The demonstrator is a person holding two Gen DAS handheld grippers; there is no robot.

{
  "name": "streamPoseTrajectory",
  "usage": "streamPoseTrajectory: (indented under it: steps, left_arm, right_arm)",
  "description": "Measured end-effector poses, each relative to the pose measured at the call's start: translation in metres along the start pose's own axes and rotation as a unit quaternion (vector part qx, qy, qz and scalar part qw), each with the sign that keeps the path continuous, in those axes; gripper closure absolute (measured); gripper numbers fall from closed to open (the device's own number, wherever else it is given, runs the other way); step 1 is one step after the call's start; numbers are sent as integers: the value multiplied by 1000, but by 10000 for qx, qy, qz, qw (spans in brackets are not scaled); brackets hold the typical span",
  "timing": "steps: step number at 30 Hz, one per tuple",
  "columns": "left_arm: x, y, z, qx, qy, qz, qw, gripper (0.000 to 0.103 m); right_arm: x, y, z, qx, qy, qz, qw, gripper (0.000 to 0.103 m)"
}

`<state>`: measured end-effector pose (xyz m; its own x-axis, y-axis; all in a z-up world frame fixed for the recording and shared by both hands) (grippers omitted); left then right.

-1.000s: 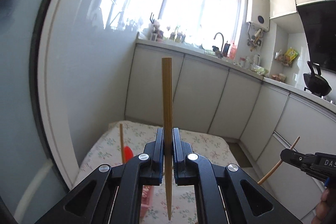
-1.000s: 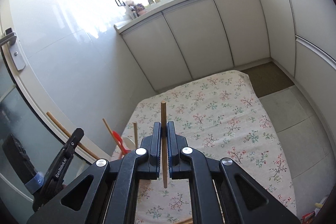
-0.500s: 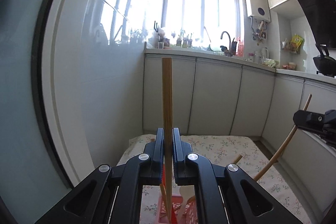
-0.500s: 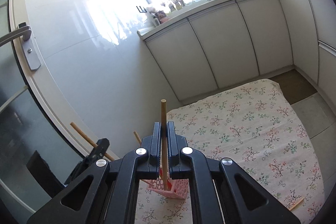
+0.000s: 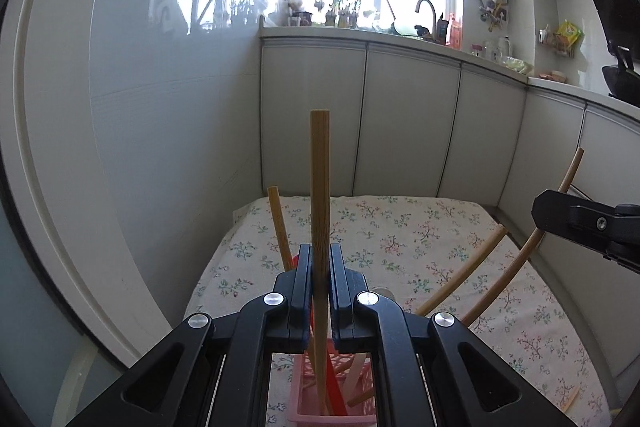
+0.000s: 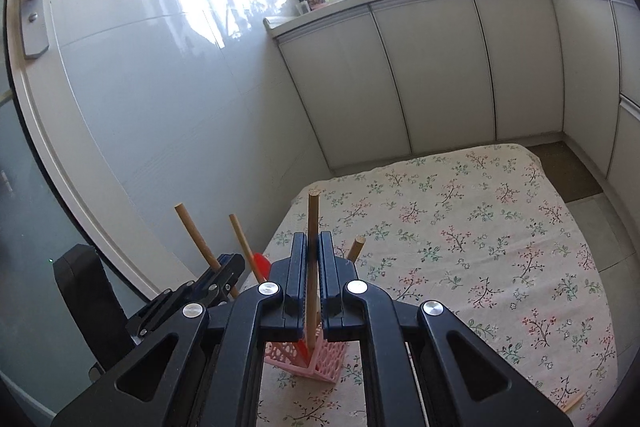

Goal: Organize utensils
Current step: 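Lower both chopsticks into the pink basket and open both grippers, then move both grippers back to the loose chopsticks on the tablecloth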

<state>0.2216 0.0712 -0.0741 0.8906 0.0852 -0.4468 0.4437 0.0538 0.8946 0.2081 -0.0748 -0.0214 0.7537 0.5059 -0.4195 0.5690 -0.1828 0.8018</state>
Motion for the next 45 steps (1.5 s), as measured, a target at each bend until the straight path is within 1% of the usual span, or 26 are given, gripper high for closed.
streamPoseTrajectory:
  steps: [1, 3, 4, 5, 6, 7, 8, 9, 11, 12, 14, 15, 17, 18, 20, 22, 26, 31, 33, 35, 39, 42, 45]
  left_arm:
    - [0, 0, -1, -27, -14, -14, 10000, 95]
    - [-3, 3, -1, -42, -24, -14, 10000, 89]
    - [-5, 3, -1, -43, -25, -23, 10000, 80]
    - [-6, 4, -1, -49, -28, -35, 10000, 71]
    - [-8, 5, -1, -60, -51, -52, 10000, 67]
    - [-11, 6, 0, -58, -81, -73, 9999, 62]
    - [-14, 6, 1, -43, -96, -86, 9999, 57]
    - [-17, 7, 2, -19, -108, -104, 9999, 54]
    - [-26, 7, 4, 32, -78, -119, 9999, 45]
    - [-30, 8, 5, 58, -81, -130, 9999, 43]
    - [-40, 8, 8, 103, -101, -175, 9997, 35]
    - [-44, 8, 9, 121, -110, -216, 9996, 33]
    - [-52, 8, 12, 131, -200, -319, 9992, 27]
    - [-56, 7, 14, 135, -238, -369, 9989, 25]
    - [-64, 6, 18, 111, -367, -424, 9984, 19]
    - [-71, 4, 24, 128, -502, -518, 9973, 17]
    - [-79, -9, 46, 383, -690, -840, 9933, 13]
    - [-72, -34, 74, 561, -1087, -1568, 9800, 12]
    - [-71, -43, 89, 681, -1208, -1766, 9745, 12]
    - [-68, -53, 106, 888, -1303, -2006, 9669, 12]
    - [-58, -79, 137, 1306, -1412, -2541, 9479, 12]
    - [-46, -104, 157, 1618, -1476, -3009, 9282, 12]
    - [-35, -124, 171, 1741, -1580, -3363, 9119, 12]
  right_arm:
    - [1, 0, 1, 35, 46, -29, 10000, 96]
    - [0, 0, 3, 115, 142, -73, 9998, 96]
    - [-2, 1, 3, 138, 163, -79, 9997, 95]
    - [-4, 1, 3, 153, 179, -71, 9997, 92]
    - [-7, 3, 4, 173, 208, -63, 9996, 89]
    - [-11, 4, 4, 200, 241, -60, 9995, 82]
    - [-15, 5, 5, 232, 279, -50, 9993, 77]
    - [-20, 7, 6, 258, 321, -29, 9991, 75]
    - [-32, 10, 8, 289, 364, 17, 9989, 68]
    - [-38, 11, 9, 302, 361, 34, 9989, 66]
    - [-52, 14, 12, 322, 307, 49, 9990, 59]
    - [-59, 14, 14, 323, 280, 46, 9991, 57]
    - [-73, 14, 20, 343, 208, 28, 9992, 47]
    - [-81, 14, 24, 360, 172, 19, 9992, 45]
    - [-94, 12, 32, 378, 52, -24, 9993, 35]
    - [-106, 8, 43, 384, -160, -120, 9991, 31]
    - [-127, -6, 70, 474, -584, -391, 9964, 24]
    - [-139, -25, 107, 515, -1091, -990, 9878, 22]
    - [-141, -34, 121, 552, -1322, -1228, 9820, 22]
    - [-142, -45, 136, 674, -1507, -1498, 9748, 22]
    - [-143, -69, 169, 1134, -1716, -1992, 9581, 22]
    - [-142, -85, 192, 1409, -1879, -2264, 9453, 22]
    - [-141, -99, 214, 1724, -2098, -2472, 9301, 22]
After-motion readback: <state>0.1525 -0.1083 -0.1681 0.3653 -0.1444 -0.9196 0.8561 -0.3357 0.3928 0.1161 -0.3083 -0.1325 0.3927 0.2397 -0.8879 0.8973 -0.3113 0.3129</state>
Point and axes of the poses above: each gripper's, at about its wrist camera, not at the fingertips, and x roughly the way its jaws point, z to its right, y to its top, the point moved 2 cm from there along x, roughly the way its jaws point, and after that the axes turned 8 degrees about y, right-handed, at the moved point
